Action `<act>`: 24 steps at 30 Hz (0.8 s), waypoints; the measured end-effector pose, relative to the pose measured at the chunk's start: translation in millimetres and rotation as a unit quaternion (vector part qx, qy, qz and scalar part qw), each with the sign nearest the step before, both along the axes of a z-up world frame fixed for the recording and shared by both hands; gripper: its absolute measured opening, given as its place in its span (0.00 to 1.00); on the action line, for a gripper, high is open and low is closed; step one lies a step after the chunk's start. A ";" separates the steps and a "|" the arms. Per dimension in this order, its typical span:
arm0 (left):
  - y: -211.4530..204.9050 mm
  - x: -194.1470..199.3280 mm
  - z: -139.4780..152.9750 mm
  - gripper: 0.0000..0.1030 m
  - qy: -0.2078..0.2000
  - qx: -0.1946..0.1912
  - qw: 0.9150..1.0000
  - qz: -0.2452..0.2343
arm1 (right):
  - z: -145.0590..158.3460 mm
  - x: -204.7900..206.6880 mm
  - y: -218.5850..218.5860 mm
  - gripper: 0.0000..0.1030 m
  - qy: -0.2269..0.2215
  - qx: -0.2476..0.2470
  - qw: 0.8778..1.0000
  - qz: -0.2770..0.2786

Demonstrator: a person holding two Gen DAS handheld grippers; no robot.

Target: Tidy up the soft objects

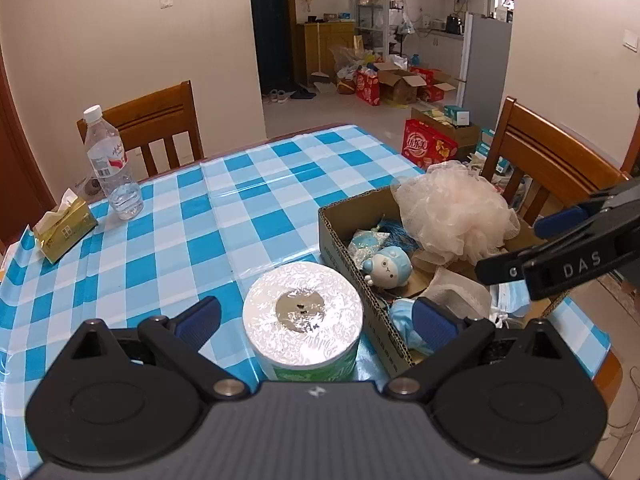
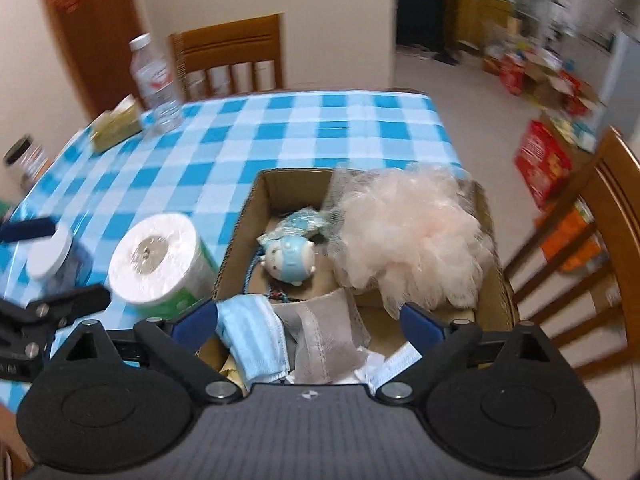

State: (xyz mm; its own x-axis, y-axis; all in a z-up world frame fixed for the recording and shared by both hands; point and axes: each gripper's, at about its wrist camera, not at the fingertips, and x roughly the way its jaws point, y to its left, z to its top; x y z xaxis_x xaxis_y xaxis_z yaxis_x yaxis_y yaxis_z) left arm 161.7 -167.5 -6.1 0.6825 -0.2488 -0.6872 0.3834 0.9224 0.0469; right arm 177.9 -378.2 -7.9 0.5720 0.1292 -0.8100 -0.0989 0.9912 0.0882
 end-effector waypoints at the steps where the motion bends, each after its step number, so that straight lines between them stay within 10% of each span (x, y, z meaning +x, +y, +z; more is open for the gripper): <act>1: 2.1 -1.5 0.7 0.98 -0.001 0.001 1.000 0.000 | 1.4 -3.5 1.2 0.99 0.002 0.000 1.000 -0.018; 11: 1.9 -16.6 9.4 0.98 0.035 0.019 0.999 -0.015 | 12.3 -57.3 25.2 1.00 0.045 -0.051 0.982 -0.177; 24: 4.1 -47.1 28.0 0.98 0.064 0.026 0.995 -0.067 | 29.7 -115.2 53.3 1.00 0.038 -0.062 0.968 -0.239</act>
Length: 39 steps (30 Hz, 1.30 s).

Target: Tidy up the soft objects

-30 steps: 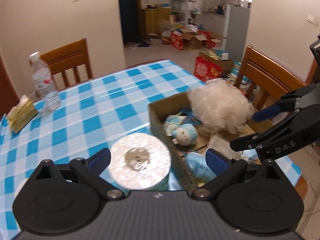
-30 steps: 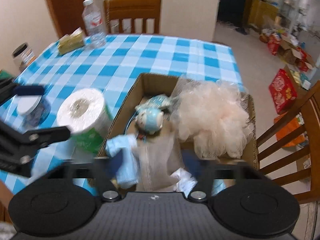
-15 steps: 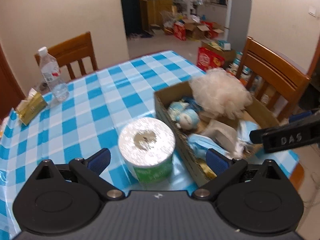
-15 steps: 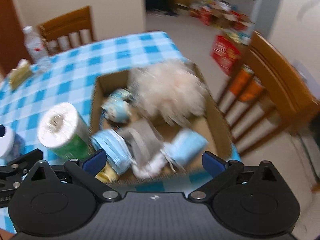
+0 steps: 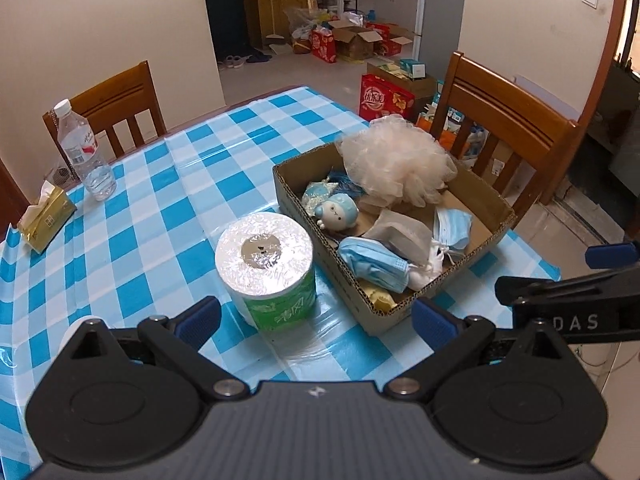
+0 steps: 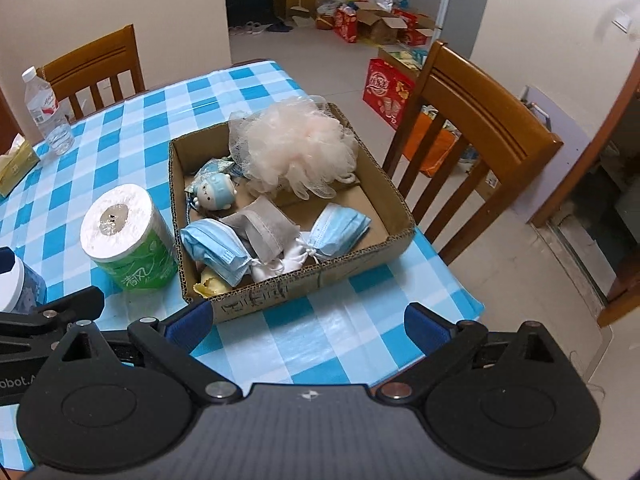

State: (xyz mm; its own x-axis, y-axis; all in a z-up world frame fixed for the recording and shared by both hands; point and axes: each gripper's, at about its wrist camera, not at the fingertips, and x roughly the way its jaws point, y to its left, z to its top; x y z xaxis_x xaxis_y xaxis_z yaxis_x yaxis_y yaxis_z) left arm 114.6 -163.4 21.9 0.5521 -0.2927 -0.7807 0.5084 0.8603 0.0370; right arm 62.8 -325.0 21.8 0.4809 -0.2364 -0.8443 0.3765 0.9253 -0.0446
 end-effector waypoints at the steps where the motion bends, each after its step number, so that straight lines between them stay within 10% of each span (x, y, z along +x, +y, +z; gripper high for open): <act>1: 0.0 -0.9 0.8 0.98 0.000 0.002 1.000 -0.001 | 1.1 -2.2 -0.4 1.00 -0.001 0.000 1.000 -0.002; 39: -2.2 -7.0 4.8 0.98 -0.003 0.009 1.000 0.001 | 4.6 -9.7 -1.2 1.00 -0.004 0.003 1.000 -0.008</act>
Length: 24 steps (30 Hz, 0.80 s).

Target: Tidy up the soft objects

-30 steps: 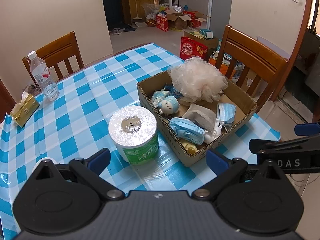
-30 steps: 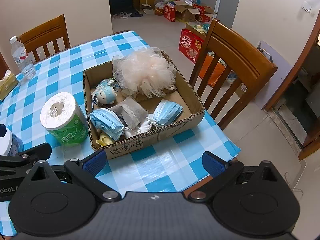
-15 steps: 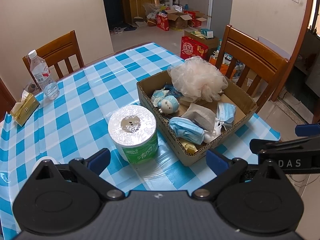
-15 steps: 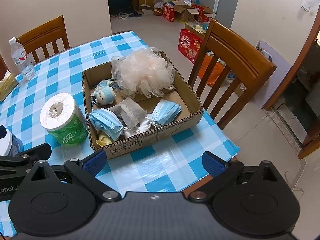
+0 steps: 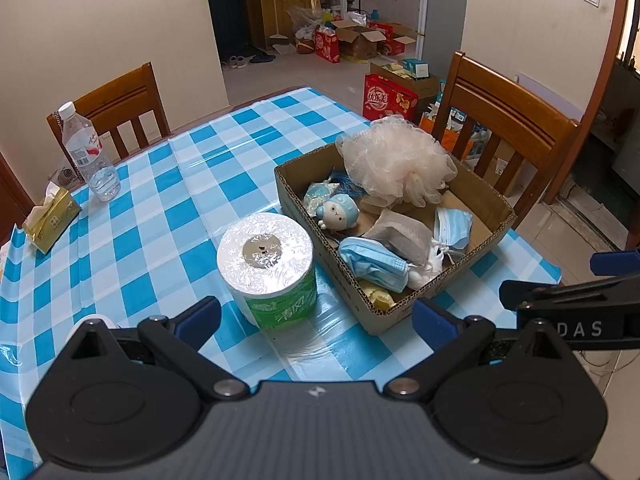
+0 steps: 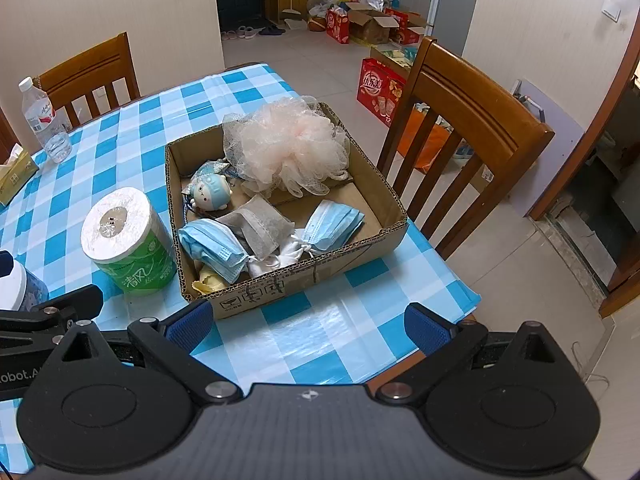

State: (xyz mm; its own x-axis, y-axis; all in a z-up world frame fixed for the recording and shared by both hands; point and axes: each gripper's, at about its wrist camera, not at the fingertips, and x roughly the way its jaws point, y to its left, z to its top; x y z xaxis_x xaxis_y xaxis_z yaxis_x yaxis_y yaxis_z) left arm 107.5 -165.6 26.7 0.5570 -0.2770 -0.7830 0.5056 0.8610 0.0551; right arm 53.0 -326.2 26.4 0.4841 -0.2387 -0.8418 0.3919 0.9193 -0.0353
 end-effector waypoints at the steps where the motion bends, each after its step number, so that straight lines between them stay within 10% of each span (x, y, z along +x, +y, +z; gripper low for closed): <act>1: 0.0 0.0 0.0 0.98 0.000 0.000 1.000 0.000 | -0.4 -0.1 -0.3 1.00 0.000 0.000 1.000 0.000; 24: -3.0 1.3 1.2 0.98 -0.001 0.000 1.000 -0.001 | 0.7 -0.4 -1.0 1.00 0.000 0.000 1.000 -0.003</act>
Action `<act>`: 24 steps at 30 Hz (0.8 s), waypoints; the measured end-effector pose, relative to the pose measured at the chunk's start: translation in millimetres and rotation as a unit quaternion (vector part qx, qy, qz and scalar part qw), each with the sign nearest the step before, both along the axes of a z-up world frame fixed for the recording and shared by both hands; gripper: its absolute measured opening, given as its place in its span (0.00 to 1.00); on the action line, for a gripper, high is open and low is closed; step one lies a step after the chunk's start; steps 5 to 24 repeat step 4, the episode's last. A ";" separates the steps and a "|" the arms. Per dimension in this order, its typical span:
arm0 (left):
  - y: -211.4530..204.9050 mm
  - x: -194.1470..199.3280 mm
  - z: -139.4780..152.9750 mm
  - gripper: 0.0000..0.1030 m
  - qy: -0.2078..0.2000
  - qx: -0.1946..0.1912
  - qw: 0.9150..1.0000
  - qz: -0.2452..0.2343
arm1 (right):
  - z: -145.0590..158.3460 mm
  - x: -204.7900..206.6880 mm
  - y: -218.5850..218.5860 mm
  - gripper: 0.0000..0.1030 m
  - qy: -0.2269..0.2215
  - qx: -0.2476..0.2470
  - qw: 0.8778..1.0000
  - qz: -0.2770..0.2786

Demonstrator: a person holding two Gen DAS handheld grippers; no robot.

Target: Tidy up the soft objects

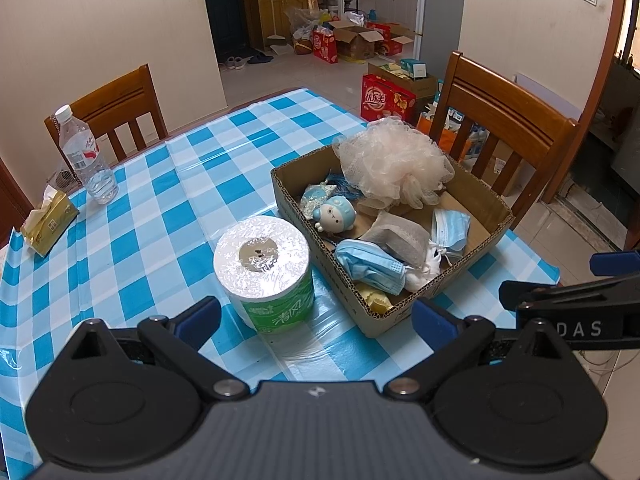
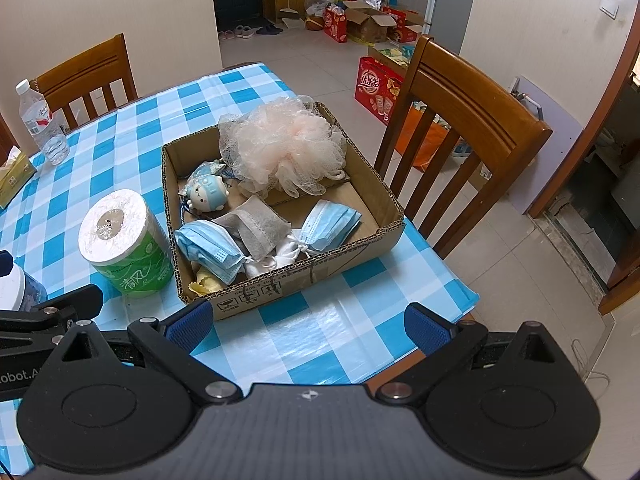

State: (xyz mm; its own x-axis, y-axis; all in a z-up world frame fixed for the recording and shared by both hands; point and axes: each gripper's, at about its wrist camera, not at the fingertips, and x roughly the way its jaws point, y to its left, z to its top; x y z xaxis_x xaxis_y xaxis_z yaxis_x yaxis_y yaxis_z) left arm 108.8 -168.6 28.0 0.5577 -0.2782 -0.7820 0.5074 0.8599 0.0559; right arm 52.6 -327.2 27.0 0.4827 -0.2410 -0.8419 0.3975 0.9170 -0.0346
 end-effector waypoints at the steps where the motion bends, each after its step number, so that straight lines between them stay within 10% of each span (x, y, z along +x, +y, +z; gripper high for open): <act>1: 0.4 -0.1 -0.2 0.98 0.000 0.000 1.000 0.000 | -0.2 0.0 -0.2 1.00 0.000 0.000 1.000 0.000; 24: 0.0 0.0 0.0 0.98 0.001 0.000 1.000 0.000 | -0.2 -0.1 -0.2 1.00 0.000 0.000 1.000 0.000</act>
